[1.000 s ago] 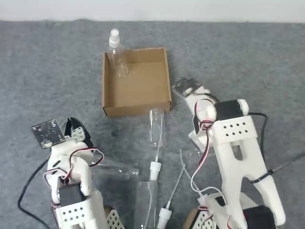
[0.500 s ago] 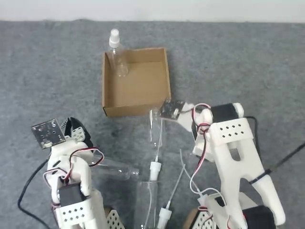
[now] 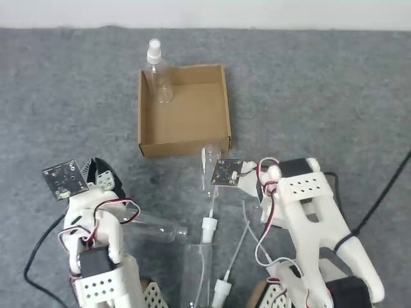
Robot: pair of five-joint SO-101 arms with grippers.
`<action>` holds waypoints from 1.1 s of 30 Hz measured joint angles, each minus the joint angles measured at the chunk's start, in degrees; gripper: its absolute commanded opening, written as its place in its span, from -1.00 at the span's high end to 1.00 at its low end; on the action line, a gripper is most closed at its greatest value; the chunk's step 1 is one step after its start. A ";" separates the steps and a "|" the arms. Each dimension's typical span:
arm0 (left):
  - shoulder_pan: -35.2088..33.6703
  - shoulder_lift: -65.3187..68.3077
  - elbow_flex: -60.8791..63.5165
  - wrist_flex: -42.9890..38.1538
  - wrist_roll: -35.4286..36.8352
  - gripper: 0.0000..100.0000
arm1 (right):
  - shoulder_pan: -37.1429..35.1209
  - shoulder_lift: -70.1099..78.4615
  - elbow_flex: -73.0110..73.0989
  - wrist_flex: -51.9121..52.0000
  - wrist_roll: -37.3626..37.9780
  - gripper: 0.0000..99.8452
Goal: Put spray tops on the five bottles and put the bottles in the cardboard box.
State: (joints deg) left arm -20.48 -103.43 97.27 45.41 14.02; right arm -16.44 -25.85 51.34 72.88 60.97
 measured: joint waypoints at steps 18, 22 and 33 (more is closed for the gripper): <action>0.00 0.00 0.00 0.00 0.00 0.97 | 0.00 0.00 4.31 -8.70 -1.76 0.77; 0.00 0.00 0.00 0.00 0.00 0.97 | 0.09 0.00 4.31 -8.97 -1.93 0.81; 0.00 0.00 0.00 0.00 0.00 0.97 | 0.09 -0.79 4.22 -8.97 -16.44 0.81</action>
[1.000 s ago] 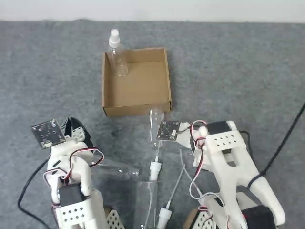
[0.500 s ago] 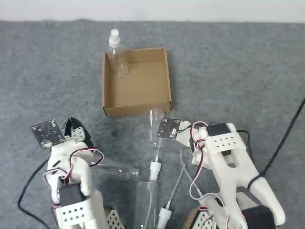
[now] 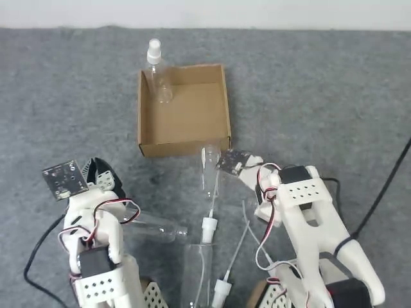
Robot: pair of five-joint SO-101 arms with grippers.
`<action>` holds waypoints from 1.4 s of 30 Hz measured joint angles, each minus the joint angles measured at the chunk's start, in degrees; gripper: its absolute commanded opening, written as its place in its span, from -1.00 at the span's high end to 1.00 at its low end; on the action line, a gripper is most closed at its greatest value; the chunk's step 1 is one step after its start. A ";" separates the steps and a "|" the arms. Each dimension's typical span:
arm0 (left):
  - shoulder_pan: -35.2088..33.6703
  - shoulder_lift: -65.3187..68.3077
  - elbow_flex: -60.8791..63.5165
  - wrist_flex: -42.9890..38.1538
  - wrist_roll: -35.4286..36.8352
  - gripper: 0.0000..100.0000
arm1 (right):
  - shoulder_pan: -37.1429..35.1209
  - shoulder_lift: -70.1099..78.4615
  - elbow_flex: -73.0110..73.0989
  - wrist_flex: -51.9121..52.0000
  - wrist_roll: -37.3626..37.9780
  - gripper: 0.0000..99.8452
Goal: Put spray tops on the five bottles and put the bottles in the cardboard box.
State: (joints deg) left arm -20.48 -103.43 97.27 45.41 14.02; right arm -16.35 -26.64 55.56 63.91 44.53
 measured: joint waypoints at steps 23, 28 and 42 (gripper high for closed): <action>0.00 0.00 0.00 0.00 0.00 0.97 | -3.25 0.00 -2.81 0.18 -22.42 0.49; 0.00 0.00 0.00 0.00 0.00 0.97 | -4.84 0.00 -2.81 0.79 -19.34 0.49; 0.00 0.00 0.00 0.00 0.00 0.97 | -5.19 0.00 -2.11 0.79 -7.74 0.55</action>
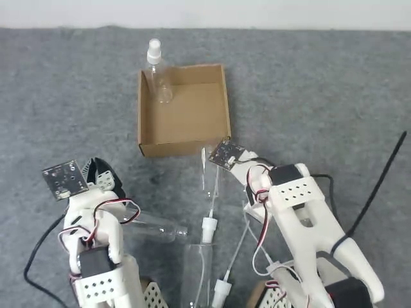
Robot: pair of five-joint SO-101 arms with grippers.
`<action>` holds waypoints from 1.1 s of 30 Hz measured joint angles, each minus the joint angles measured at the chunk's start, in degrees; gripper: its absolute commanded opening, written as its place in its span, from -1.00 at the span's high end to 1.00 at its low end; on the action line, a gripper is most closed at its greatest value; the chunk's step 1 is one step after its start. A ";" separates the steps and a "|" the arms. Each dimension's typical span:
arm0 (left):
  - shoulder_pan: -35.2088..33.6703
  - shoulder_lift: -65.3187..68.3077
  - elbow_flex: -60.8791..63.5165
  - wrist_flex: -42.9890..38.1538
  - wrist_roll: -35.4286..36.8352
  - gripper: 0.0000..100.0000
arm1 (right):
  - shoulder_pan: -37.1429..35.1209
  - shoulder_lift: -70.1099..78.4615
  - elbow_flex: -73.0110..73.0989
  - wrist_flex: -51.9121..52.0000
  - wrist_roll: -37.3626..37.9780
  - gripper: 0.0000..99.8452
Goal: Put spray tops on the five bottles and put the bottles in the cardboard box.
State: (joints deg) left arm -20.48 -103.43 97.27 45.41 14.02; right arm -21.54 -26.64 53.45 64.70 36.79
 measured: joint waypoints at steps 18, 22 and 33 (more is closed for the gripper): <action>0.00 0.00 0.00 0.00 0.00 0.97 | 0.18 -0.09 -1.32 1.93 1.05 0.84; 0.00 0.00 0.00 0.00 0.00 0.97 | 0.09 -0.09 -7.03 8.00 -2.73 0.84; 0.00 0.00 0.00 0.00 0.00 0.97 | -0.62 -0.09 -17.76 14.77 -13.89 0.84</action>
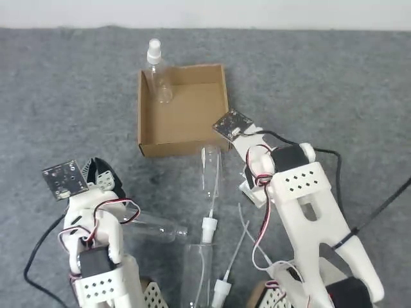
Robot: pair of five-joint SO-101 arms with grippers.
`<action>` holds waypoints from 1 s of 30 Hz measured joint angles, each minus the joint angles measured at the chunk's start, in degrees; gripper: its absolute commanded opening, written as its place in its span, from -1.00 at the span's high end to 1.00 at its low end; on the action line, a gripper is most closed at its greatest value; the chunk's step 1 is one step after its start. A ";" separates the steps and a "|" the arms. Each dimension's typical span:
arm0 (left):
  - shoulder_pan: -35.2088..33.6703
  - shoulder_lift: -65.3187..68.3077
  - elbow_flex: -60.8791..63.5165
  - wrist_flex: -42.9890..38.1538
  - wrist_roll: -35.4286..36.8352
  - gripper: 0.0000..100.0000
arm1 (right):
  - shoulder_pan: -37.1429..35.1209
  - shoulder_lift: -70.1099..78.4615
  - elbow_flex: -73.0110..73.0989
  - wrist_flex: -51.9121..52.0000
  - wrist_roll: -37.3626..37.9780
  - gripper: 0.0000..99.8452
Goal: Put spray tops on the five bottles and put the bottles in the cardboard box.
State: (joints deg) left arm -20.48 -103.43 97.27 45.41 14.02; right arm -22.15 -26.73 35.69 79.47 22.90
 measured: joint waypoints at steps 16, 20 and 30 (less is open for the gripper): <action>0.00 0.00 0.00 0.00 0.00 0.97 | 0.70 -16.88 0.88 0.18 -5.10 0.84; 0.00 0.00 0.00 0.00 0.00 0.97 | 0.70 -22.59 7.56 -4.66 -5.10 0.84; 0.00 0.00 0.00 0.00 0.00 0.97 | 6.51 -38.59 23.82 -17.14 -9.76 0.84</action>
State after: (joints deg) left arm -20.48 -103.43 97.27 45.41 14.02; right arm -15.65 -65.32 59.52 62.33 13.14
